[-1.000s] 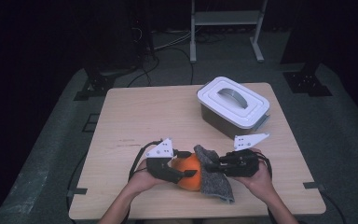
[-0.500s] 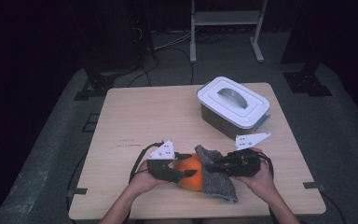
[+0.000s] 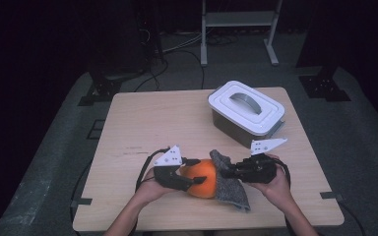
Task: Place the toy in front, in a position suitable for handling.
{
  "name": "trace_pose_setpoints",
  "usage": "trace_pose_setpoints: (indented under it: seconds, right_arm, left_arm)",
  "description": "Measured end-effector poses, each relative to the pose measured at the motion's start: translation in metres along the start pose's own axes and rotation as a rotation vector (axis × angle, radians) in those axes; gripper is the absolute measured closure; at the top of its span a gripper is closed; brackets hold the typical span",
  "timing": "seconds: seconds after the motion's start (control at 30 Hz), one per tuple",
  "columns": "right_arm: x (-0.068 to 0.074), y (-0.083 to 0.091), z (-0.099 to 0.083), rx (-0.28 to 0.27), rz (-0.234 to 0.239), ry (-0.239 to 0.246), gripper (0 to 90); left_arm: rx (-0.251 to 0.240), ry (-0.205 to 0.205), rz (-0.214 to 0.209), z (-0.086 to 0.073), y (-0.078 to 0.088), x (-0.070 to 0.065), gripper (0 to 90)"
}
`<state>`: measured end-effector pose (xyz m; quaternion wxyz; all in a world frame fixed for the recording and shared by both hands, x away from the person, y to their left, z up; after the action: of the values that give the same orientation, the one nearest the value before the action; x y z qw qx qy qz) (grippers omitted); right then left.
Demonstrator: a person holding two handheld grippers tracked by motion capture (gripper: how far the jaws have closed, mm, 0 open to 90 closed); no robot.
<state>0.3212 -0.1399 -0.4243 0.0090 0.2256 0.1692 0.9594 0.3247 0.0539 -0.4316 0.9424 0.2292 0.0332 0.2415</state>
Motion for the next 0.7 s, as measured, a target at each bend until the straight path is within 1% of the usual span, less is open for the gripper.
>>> trace_pose_setpoints:
  seconds: [0.03,0.1,0.17,0.27,0.37,0.4,0.43,0.5,0.57,0.63,0.7]
  right_arm:
    - [-0.001,0.000,-0.001,0.001,0.003,-0.006,75.4]
    - [-0.002,0.002,-0.002,0.002,0.000,-0.011,75.4]
    - [-0.004,0.003,-0.003,0.004,-0.006,-0.013,75.5]
    - [-0.007,0.005,-0.004,0.005,-0.019,-0.020,75.4]
    - [-0.012,0.009,-0.007,0.007,-0.033,-0.032,75.3]
    - [-0.014,0.011,-0.009,0.005,-0.041,-0.041,75.3]
    - [-0.015,0.013,-0.010,0.003,-0.046,-0.049,75.2]
    - [-0.015,0.015,-0.010,0.000,-0.045,-0.054,75.2]
    - [-0.012,0.015,-0.008,-0.003,-0.048,-0.038,75.3]
    - [-0.007,0.016,-0.002,-0.023,-0.047,-0.014,75.4]
    - [-0.001,0.016,0.004,-0.047,-0.037,0.007,75.4]
  left_arm:
    - [0.007,-0.003,0.009,0.000,-0.001,0.000,28.4]
    - [0.022,-0.006,0.014,-0.001,-0.002,0.001,23.4]
    - [0.027,0.001,0.004,-0.003,-0.004,0.001,21.9]
    - [0.035,-0.003,-0.011,-0.006,-0.005,0.001,20.0]
    - [0.041,-0.023,-0.025,-0.007,-0.006,-0.002,19.7]
    - [0.045,-0.037,-0.024,-0.008,-0.006,-0.003,19.7]
    - [0.047,-0.055,-0.015,-0.008,-0.007,-0.004,20.9]
    - [0.045,-0.083,-0.005,-0.009,-0.006,-0.007,32.1]
    - [0.031,-0.094,0.015,-0.007,-0.004,-0.006,42.4]
    - [0.012,-0.099,0.032,-0.004,-0.001,-0.005,47.6]
    - [0.005,-0.111,0.045,-0.001,0.002,-0.003,49.4]
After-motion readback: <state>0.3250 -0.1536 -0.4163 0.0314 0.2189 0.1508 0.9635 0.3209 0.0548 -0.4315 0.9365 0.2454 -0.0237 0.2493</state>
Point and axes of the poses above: each handheld gripper's, and its own axes: y roughly backward along the jaws, z roughly out of its top, x roughly to its left, the point moved 6 cm from there along -y, roughly forward along the jaws, and after that the axes turned 14 degrees about z, right-handed, at the moved point
